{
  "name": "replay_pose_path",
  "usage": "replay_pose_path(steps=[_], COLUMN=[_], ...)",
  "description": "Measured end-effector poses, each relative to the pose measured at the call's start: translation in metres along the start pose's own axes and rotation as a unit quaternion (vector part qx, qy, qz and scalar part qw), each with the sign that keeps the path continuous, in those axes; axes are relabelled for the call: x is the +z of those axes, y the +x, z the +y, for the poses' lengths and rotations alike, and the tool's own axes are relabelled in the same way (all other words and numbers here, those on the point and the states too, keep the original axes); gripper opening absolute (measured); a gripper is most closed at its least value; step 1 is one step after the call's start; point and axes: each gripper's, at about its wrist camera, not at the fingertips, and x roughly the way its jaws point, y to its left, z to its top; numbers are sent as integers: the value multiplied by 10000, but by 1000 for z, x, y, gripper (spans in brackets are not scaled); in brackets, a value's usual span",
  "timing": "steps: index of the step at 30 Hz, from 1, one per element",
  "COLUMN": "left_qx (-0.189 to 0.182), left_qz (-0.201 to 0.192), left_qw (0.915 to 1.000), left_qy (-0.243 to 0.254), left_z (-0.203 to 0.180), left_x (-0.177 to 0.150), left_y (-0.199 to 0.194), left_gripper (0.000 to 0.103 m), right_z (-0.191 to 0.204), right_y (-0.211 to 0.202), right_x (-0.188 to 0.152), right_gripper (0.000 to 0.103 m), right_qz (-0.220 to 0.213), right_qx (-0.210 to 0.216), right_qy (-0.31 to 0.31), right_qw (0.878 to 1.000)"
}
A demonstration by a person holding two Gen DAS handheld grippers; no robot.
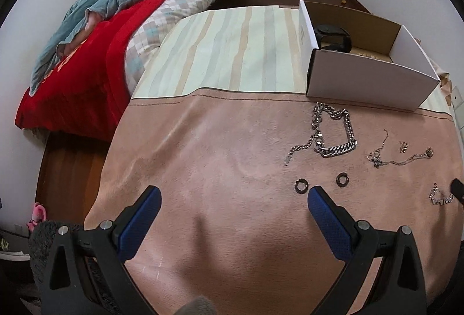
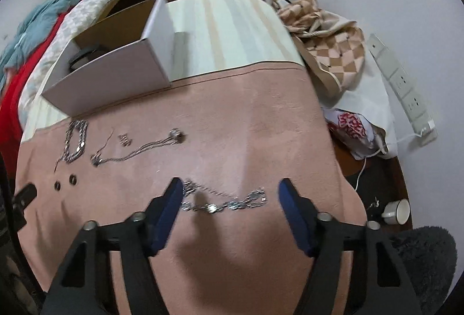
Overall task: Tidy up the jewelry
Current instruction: 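Grasp the silver crystal chain bracelet with the right tool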
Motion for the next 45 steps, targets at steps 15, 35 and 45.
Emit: replay_pose_path(steps=[15, 35, 45], left_qx=[-131, -101, -83], left_qz=[160, 328, 268], left_qw=[9998, 9986, 9996], left_qy=[71, -407, 75], left_z=[-13, 26, -15], left_x=[-3, 2, 5], left_y=[12, 22, 24], left_gripper=[103, 103, 103], right_z=[-13, -2, -28], right_y=[4, -58, 8], right_x=[-22, 12, -4], right_gripper=[36, 0, 36], right_qz=[-162, -808, -57], right_qx=[-204, 1040, 364], right_qy=[155, 383, 533], right_qw=[9995, 9905, 9979])
